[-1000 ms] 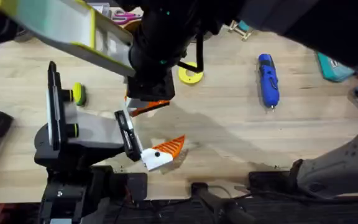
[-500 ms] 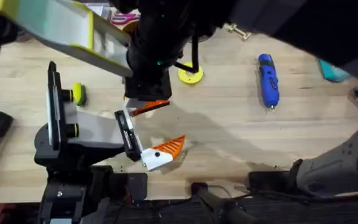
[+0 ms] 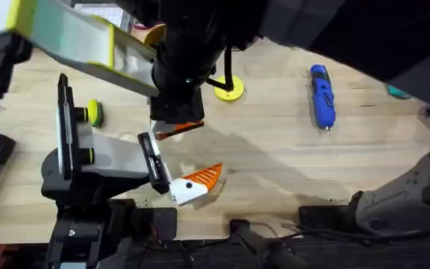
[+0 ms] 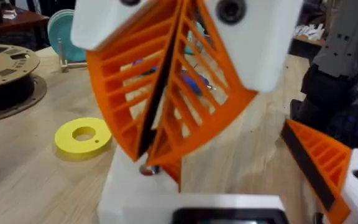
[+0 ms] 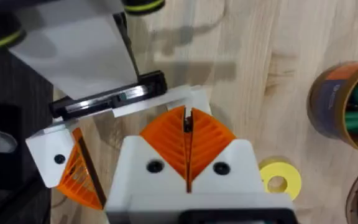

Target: Pick up the gripper from the table and insert it into the empty holder that is missing its gripper. Then pick up a screw, insert it into the mounting hole, and use the screwdriver to tighten it. Finally, clean up the table by picking up the vegetable and placing it into the bucket.

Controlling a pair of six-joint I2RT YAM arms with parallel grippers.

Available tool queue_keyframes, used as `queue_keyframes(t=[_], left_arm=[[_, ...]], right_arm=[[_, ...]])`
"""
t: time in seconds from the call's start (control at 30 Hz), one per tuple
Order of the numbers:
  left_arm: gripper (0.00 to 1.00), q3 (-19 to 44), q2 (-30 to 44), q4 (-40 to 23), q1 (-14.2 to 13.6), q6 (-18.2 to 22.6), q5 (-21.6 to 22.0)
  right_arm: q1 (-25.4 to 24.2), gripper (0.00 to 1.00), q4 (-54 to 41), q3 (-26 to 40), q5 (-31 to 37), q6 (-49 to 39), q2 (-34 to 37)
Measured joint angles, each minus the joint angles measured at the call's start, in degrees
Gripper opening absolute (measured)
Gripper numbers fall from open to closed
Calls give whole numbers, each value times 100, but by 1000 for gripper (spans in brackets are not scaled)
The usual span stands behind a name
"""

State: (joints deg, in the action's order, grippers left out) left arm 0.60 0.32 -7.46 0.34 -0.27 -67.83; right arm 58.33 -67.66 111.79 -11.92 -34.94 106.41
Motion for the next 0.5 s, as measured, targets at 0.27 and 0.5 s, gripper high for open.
queue_keyframes(t=[0.27,0.5], left_arm=[[985,0,-1,0,0,2,-4],[985,0,-1,0,0,2,-4]], right_arm=[[-52,6,10,-22,0,0,0],[-90,6,17,-22,0,0,-1]])
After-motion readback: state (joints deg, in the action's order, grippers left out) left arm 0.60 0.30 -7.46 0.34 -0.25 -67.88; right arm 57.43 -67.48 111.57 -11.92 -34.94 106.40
